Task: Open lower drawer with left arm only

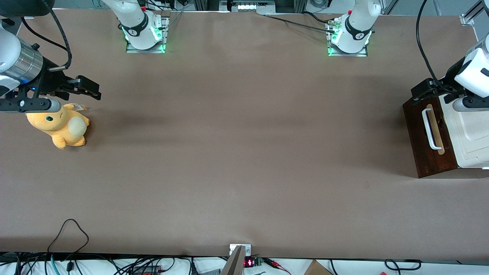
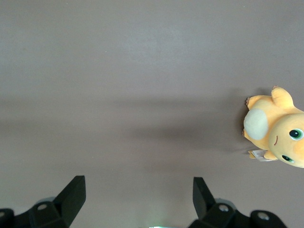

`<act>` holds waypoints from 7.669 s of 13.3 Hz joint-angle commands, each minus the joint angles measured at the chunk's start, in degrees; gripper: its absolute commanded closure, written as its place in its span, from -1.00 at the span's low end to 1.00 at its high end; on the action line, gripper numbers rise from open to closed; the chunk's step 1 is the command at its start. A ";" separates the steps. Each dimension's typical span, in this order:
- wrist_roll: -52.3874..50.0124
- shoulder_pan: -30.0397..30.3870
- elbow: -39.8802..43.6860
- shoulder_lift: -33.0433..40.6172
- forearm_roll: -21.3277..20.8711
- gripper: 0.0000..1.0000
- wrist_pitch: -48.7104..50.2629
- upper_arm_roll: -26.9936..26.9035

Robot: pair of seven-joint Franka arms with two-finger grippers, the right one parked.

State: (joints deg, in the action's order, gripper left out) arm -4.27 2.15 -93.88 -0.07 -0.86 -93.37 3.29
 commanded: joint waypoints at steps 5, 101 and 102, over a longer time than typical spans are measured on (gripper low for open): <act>0.31 0.40 2.30 0.25 0.42 -1.00 4.43 0.66; -54.44 -4.35 -34.01 -23.75 -76.77 -1.00 -1.46 15.08; -54.36 -4.35 -32.35 -22.96 -73.53 -1.00 -1.55 15.16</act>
State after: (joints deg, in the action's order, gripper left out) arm -60.62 -2.16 -128.32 -25.07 -79.02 -94.53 18.25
